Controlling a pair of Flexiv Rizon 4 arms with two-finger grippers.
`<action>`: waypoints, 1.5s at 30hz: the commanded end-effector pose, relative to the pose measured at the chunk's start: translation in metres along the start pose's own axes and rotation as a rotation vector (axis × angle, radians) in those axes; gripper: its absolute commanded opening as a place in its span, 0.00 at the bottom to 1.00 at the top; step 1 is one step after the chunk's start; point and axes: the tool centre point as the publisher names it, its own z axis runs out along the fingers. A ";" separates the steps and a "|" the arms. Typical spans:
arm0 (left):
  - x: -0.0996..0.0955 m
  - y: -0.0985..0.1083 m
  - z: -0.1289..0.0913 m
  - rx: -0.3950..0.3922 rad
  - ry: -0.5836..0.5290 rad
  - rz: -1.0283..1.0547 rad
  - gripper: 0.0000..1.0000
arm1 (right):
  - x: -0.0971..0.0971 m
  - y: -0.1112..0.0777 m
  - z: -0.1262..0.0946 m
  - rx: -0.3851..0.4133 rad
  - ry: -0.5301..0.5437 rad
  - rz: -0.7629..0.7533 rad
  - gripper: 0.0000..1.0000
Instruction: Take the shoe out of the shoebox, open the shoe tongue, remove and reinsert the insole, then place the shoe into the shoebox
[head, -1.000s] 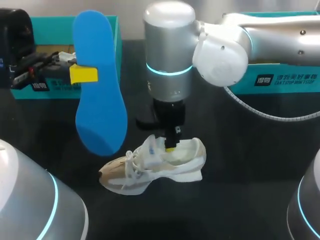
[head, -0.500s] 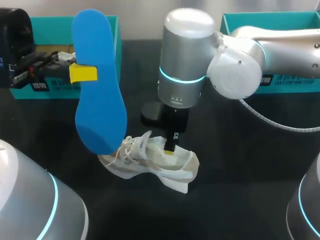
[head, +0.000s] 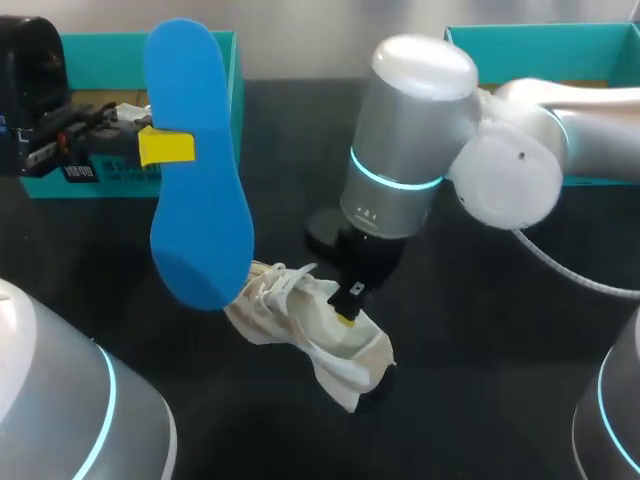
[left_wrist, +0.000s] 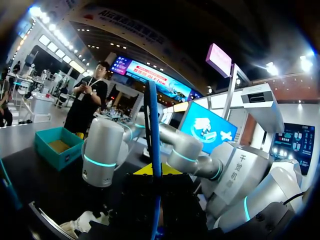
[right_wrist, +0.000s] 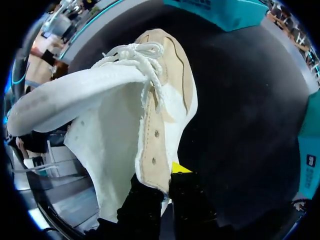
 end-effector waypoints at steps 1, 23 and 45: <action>-0.001 0.000 0.000 -0.001 0.001 0.000 0.00 | 0.003 -0.007 0.001 -0.187 -0.014 0.295 0.00; -0.001 0.000 0.000 -0.001 0.001 0.000 0.00 | -0.006 -0.006 0.010 -0.096 -0.138 0.819 0.00; -0.001 0.000 0.000 -0.001 0.001 0.000 0.00 | -0.003 -0.002 0.050 -0.131 -0.075 0.885 0.00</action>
